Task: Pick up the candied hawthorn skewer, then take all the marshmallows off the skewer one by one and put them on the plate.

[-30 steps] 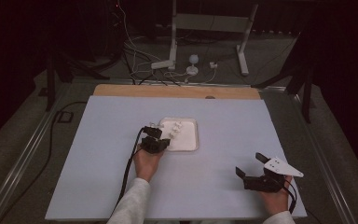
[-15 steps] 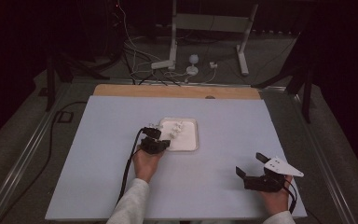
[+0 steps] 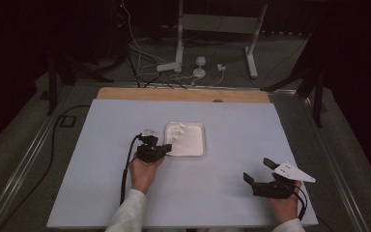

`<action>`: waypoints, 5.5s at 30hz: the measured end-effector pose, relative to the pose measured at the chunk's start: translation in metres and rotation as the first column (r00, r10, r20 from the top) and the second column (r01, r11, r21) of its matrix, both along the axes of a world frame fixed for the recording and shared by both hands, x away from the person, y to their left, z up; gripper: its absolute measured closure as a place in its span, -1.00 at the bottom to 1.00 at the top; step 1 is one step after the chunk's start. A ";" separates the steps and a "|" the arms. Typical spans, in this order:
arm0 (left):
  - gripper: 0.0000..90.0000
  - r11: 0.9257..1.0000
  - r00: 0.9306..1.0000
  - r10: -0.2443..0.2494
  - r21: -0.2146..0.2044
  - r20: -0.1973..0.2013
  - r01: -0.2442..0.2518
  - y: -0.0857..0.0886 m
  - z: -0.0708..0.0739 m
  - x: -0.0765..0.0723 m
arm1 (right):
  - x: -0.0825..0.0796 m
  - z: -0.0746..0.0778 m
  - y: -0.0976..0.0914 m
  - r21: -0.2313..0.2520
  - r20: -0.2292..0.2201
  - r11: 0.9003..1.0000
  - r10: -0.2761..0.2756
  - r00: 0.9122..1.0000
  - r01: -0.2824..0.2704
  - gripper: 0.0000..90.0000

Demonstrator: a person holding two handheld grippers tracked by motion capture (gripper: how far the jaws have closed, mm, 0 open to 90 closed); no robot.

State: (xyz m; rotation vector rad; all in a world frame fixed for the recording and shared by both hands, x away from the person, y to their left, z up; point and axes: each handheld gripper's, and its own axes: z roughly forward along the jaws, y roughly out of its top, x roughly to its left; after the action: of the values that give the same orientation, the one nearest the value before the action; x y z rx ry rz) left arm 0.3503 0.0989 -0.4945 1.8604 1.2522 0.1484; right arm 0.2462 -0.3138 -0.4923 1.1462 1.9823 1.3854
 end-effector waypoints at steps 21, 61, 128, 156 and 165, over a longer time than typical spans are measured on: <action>1.00 0.995 0.987 -0.069 -0.066 0.142 0.079 0.018 0.010 -0.028 | -0.002 0.005 0.009 0.007 0.050 1.000 0.012 0.999 -0.012 -0.98; 1.00 0.982 0.954 -0.123 -0.106 0.273 0.157 0.012 0.017 -0.043 | 0.099 0.073 0.115 0.140 -0.075 0.977 0.171 0.982 -0.159 -0.94; 1.00 0.976 0.931 -0.168 -0.081 0.324 0.205 0.018 0.011 -0.046 | 0.133 0.088 0.127 0.262 -0.259 0.956 0.204 0.944 -0.135 0.73; 1.00 0.982 0.942 -0.131 -0.093 0.308 0.167 0.022 0.011 -0.043 | 0.149 0.036 0.160 0.108 -0.395 0.989 0.132 0.909 -0.097 -0.28; 1.00 0.983 0.943 -0.130 -0.088 0.306 0.164 0.021 0.010 -0.044 | 0.138 0.054 0.154 0.193 -0.364 0.969 0.218 0.906 -0.156 -0.36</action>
State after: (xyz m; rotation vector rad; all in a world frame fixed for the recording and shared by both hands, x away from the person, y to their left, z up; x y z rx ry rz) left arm 0.3068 0.1195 -0.4842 1.7508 0.8925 0.2631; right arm 0.3838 -0.1601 -0.4383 1.4204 2.3401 1.5323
